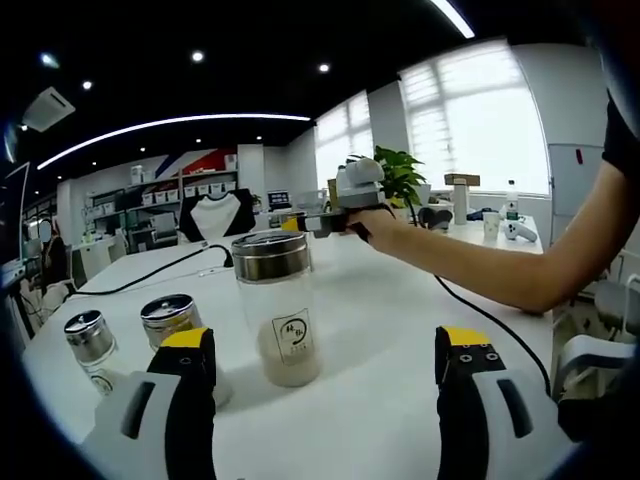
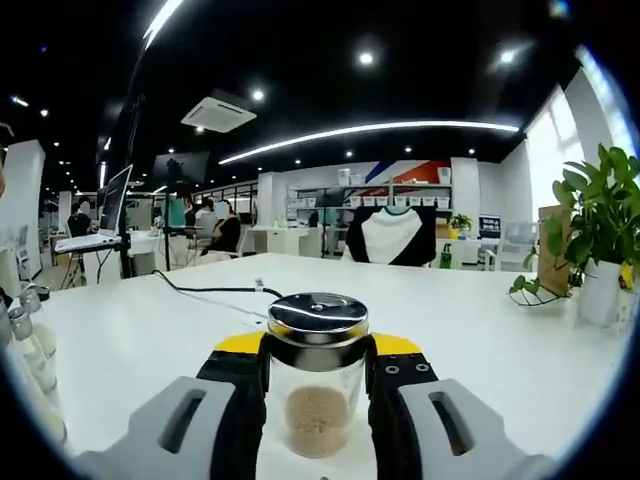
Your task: Rotate the seasoning bottle until the label or dispensing opening points toward the visible target arrow and the bottle remains upright within the marked orientation range
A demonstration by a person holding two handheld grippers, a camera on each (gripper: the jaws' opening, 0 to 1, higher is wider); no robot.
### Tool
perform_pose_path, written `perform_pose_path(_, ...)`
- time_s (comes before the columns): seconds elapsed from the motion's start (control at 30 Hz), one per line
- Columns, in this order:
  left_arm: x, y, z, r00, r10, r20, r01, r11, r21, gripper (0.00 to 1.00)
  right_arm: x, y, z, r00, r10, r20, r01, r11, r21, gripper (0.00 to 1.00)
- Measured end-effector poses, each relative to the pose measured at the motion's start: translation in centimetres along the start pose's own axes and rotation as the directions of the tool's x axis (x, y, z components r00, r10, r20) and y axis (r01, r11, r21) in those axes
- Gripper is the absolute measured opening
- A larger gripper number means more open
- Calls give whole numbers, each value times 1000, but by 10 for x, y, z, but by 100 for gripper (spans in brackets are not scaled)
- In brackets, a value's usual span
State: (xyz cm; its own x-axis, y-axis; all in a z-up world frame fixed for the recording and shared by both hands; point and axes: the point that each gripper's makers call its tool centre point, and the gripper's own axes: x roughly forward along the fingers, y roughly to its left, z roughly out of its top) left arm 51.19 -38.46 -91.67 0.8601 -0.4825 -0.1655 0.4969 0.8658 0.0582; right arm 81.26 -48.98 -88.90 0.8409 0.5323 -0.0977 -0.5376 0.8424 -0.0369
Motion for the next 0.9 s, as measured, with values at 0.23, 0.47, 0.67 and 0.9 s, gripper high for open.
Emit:
perform_pose_path(0.23, -2, 6, 1, 1000, 10, 5, -10, 1000, -3, 96, -3, 5, 9, 999, -3, 34, 3, 1000, -9, 35)
perform_pose_path(0.47, -2, 10, 3, 1000, 13, 12, -13, 1000, -15, 96, -17, 4, 24, 998, -12, 63, 13, 1000, -17, 35)
perform_pose_path(0.67, -4, 8, 7, 1000, 10, 19, -10, 1000, -7, 96, -22, 2, 27, 998, -19, 66, 20, 1000, -18, 35)
perform_pose_path(0.9, -10, 3, 8, 1000, 13, 21, -13, 1000, -10, 96, -28, 3, 28, 997, -12, 75, 13, 1000, -10, 35)
